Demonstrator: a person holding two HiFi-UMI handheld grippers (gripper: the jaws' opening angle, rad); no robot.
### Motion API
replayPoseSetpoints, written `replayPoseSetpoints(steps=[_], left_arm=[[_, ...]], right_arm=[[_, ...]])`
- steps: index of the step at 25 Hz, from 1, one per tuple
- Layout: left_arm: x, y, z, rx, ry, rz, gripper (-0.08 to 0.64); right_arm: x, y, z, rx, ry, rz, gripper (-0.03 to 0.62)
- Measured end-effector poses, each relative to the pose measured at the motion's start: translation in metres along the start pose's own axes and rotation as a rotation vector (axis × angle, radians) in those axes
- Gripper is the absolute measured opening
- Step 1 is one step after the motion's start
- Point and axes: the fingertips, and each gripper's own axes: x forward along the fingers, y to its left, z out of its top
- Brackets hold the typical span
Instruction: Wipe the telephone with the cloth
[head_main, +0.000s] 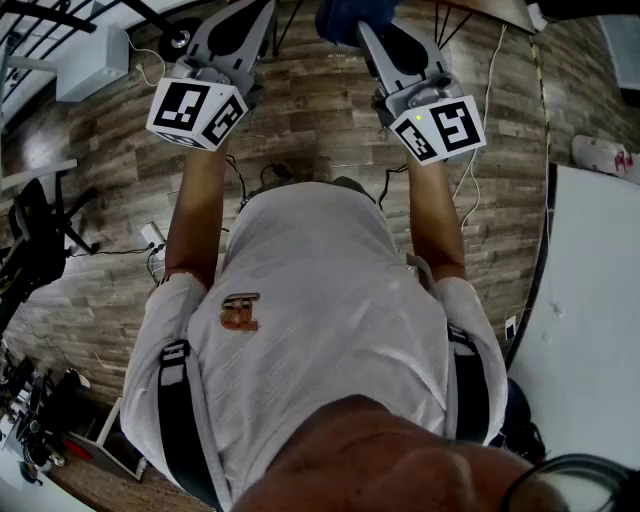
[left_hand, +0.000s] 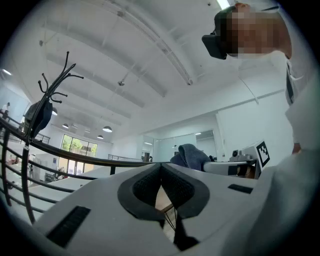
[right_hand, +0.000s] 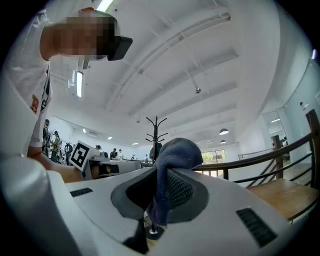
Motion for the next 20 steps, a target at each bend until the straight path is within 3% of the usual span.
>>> replayPoseSetpoints(steps=[20], left_arm=[[0.049,-0.01,-0.02,0.03,0.013,0.085,0.018]], right_arm=[[-0.014,-0.066,-0.011,0.048,-0.013,0.053,0.06]])
